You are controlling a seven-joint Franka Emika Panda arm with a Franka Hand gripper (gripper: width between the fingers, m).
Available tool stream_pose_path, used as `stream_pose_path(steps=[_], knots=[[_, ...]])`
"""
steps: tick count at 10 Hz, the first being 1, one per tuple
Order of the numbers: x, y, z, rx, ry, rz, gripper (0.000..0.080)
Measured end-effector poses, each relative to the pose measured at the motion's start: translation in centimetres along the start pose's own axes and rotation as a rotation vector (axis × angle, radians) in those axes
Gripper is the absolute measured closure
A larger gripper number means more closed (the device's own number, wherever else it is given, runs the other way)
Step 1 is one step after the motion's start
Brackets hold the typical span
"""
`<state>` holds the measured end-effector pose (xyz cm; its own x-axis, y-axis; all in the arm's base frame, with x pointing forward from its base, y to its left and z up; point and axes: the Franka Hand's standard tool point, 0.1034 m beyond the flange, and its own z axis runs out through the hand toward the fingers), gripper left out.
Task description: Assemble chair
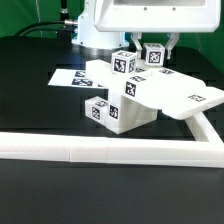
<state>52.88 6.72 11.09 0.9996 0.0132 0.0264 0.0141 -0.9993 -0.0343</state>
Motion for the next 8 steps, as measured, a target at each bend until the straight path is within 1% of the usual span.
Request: stream_pose_path(steps=[3, 5, 7, 8], knots=[[0.00, -0.15, 0.06, 0.003, 0.009, 0.263, 0.0534], [0.04, -0.21, 0.08, 0.019, 0.013, 0.433, 0.0534], [0.07, -0.41, 0.08, 0.050, 0.007, 0.679, 0.0534], [0.08, -0.44, 0.07, 0.054, 0.005, 0.733, 0.0534]])
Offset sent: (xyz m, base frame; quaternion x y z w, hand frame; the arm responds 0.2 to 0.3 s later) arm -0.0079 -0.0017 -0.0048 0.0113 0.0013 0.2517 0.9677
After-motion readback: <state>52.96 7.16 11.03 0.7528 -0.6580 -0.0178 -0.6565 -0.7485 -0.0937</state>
